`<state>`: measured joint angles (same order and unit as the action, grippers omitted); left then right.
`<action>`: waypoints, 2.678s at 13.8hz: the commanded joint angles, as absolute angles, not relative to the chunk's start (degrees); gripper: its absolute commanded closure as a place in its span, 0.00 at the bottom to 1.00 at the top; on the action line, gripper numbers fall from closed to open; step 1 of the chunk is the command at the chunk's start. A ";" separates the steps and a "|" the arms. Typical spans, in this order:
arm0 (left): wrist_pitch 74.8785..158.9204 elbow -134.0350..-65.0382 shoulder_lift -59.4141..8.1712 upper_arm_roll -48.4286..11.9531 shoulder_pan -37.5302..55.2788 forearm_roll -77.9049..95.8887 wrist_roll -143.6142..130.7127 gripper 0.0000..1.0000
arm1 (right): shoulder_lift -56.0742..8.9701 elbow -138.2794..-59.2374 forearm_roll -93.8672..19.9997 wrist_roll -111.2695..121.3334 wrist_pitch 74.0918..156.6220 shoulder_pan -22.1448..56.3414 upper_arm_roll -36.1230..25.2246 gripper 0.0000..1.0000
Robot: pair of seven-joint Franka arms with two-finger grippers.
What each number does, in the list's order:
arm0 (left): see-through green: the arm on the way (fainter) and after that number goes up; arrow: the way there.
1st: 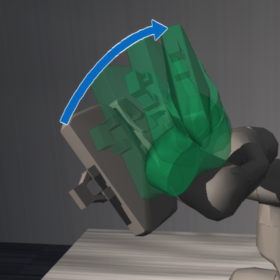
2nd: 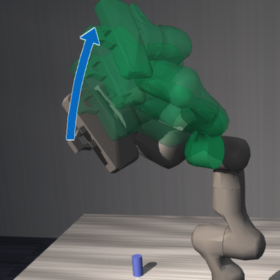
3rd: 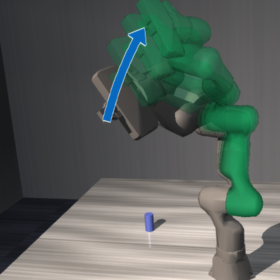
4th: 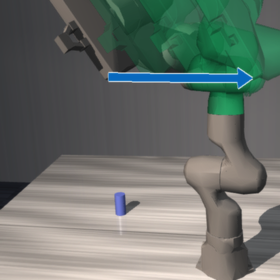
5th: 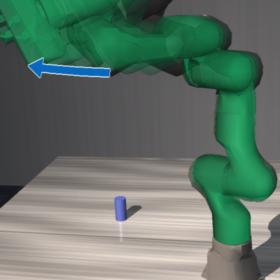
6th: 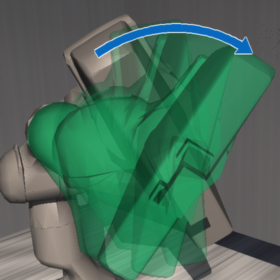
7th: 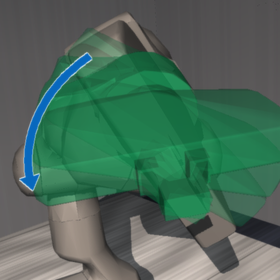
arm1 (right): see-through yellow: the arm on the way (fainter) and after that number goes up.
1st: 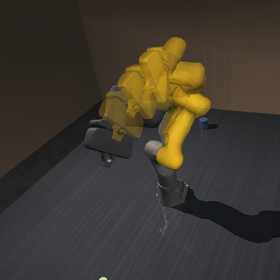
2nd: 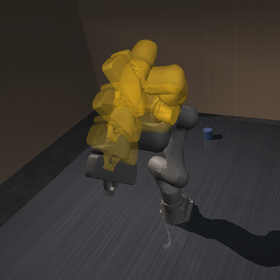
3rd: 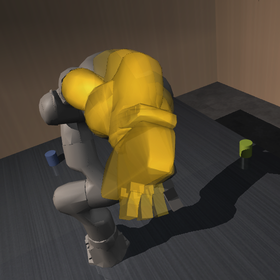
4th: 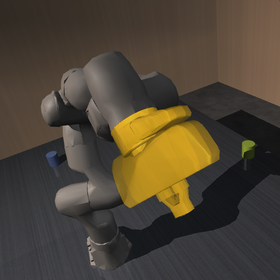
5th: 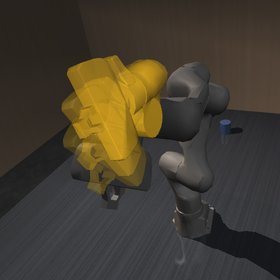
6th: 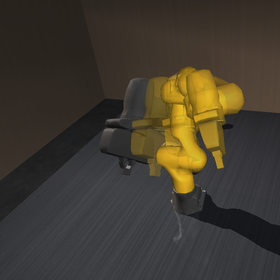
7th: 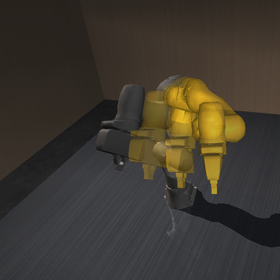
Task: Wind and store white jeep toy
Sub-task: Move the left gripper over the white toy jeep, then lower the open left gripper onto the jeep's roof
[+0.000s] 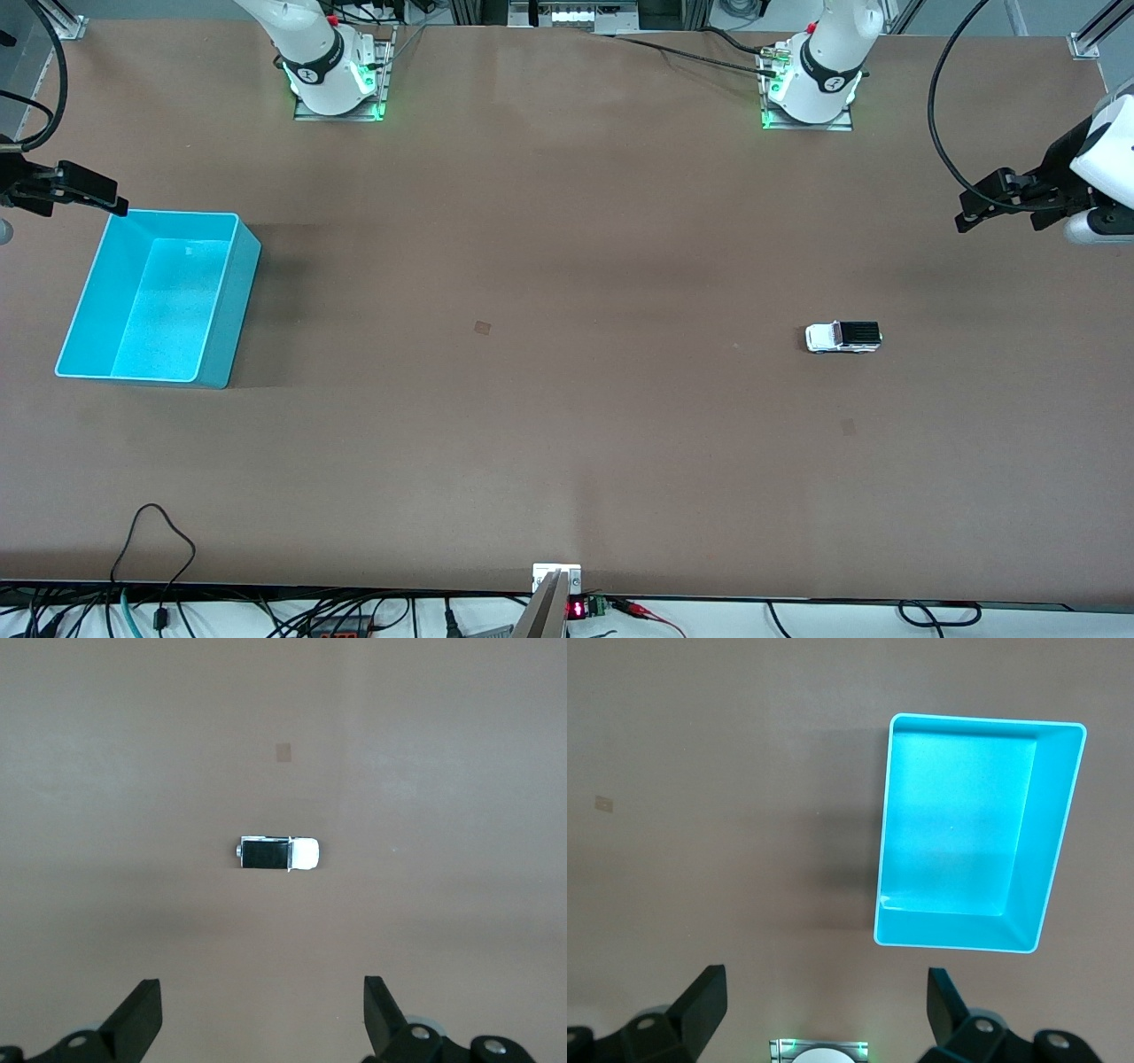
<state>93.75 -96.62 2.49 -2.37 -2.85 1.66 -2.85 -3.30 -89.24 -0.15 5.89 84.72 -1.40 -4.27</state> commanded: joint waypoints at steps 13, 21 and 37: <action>99.83 -99.14 -7.80 -2.20 -2.90 2.29 -0.53 0.00 | -2.20 -90.44 0.26 5.01 85.25 -1.41 -4.04 0.00; 106.16 -101.32 -16.79 -2.11 -2.46 1.32 20.62 0.00 | -2.20 -90.53 0.18 5.01 85.25 -1.41 -4.04 0.00; 138.41 -119.52 -20.47 -2.20 -4.74 1.32 83.83 0.00 | -2.20 -90.44 0.00 5.01 85.17 -1.41 -4.04 0.00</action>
